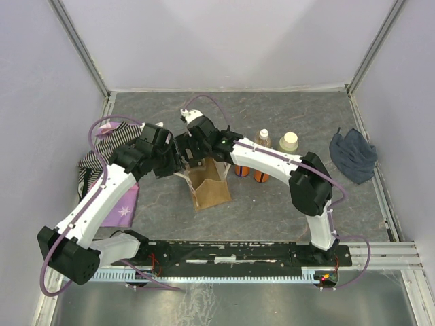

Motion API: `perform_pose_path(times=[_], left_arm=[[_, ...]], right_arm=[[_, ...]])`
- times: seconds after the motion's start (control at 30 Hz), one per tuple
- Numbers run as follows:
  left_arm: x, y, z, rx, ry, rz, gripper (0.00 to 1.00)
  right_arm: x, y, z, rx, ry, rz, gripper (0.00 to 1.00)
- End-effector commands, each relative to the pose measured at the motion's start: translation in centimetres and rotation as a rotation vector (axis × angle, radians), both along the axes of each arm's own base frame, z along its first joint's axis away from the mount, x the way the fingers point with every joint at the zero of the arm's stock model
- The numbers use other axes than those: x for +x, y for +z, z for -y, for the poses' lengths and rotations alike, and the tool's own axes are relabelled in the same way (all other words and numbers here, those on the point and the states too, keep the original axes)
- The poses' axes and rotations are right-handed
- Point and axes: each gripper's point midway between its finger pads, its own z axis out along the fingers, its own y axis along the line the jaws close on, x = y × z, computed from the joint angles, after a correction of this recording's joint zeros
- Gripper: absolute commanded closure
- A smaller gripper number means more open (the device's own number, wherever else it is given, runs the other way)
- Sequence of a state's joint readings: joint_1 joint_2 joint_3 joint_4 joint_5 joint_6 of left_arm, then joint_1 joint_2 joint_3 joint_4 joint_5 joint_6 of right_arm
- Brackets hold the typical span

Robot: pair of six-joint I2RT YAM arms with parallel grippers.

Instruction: Take the personal care products out of the canvas bag

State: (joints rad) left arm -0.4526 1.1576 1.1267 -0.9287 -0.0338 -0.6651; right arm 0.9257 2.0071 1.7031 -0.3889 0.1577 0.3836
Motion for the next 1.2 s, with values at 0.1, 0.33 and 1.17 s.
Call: perform_pose_path(times=[0.1, 0.33, 1.17], left_arm=[[0.1, 1.3, 0.1, -0.031, 0.009, 0.040, 0.44], [0.1, 1.0, 0.1, -0.028, 0.010, 0.034, 0.44], [0.0, 0.7, 0.1, -0.029, 0.008, 0.029, 0.44]], right_arm=[[1.0, 0.6, -2.2, 0.002, 0.168, 0.143, 0.00], [1.3, 0.2, -2.0, 0.006, 0.156, 0.134, 0.00], [5.6, 2.7, 1.1, -0.054, -0.482, 0.294, 0.00]])
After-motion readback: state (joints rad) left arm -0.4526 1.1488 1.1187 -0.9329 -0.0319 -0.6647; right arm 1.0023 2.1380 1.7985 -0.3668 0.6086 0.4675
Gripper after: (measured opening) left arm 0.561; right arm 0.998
